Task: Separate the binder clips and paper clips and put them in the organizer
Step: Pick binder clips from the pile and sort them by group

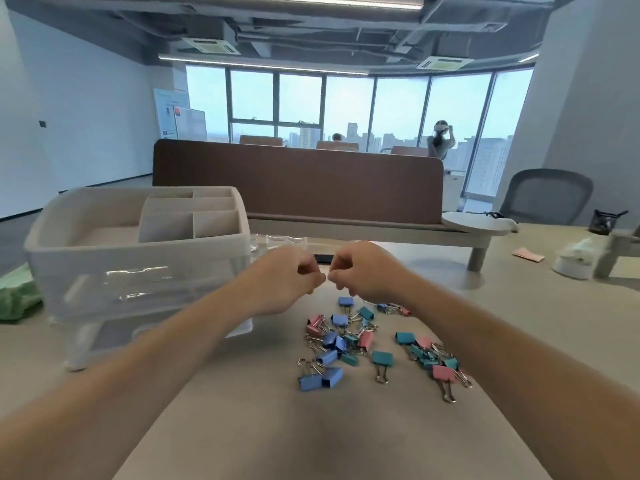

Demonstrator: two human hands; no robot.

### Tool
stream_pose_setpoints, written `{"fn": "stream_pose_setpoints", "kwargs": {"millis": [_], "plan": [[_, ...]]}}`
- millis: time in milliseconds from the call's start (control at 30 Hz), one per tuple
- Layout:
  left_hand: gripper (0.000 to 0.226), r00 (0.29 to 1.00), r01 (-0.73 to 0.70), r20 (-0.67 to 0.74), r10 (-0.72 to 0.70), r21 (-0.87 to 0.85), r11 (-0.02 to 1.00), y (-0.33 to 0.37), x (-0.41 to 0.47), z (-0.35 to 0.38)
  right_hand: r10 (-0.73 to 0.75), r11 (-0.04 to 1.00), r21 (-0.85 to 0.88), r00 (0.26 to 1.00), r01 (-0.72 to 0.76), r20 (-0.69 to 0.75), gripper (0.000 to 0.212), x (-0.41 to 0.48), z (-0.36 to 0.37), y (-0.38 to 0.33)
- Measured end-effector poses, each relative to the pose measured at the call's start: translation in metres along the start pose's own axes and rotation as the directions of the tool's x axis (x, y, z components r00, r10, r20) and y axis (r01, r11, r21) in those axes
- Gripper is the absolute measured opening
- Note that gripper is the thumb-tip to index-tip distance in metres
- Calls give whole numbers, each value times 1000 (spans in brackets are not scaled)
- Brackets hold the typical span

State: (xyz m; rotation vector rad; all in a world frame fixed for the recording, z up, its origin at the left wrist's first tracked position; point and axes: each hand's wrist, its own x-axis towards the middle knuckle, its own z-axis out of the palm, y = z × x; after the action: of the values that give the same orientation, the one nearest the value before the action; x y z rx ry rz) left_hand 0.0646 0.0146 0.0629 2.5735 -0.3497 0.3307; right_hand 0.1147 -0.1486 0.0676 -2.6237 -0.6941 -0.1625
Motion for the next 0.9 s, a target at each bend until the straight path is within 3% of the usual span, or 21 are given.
{"fn": "stream_pose_setpoints", "kwargs": {"millis": [133,200,300,433,567,733,900], "plan": [[14,985,-9,173,-4,71,997,-10,-8,39,52,998,33,994,-56,101,17,-29,25,29],[16,965,-41,264,7,124,991,-12,-17,54,67,998,11,986,-70,153,8,-43,38,38],[22,932,-74,362,-7,212,974,-15,-29,70,61,998,-18,977,-58,204,19,-60,57,42],[20,900,-151,426,91,109,983,-20,-41,80,-7,998,-55,973,20,230,21,-70,75,35],[18,883,-186,456,116,113,976,-25,-52,83,-47,987,-137,962,87,270,20,-75,84,23],[21,906,-241,379,187,102,965,-29,-56,85,-21,985,-160,960,68,279,17,-78,92,20],[24,955,-139,278,103,114,984,-30,-60,95,14,975,-216,960,49,280,26,-79,94,24]]}}
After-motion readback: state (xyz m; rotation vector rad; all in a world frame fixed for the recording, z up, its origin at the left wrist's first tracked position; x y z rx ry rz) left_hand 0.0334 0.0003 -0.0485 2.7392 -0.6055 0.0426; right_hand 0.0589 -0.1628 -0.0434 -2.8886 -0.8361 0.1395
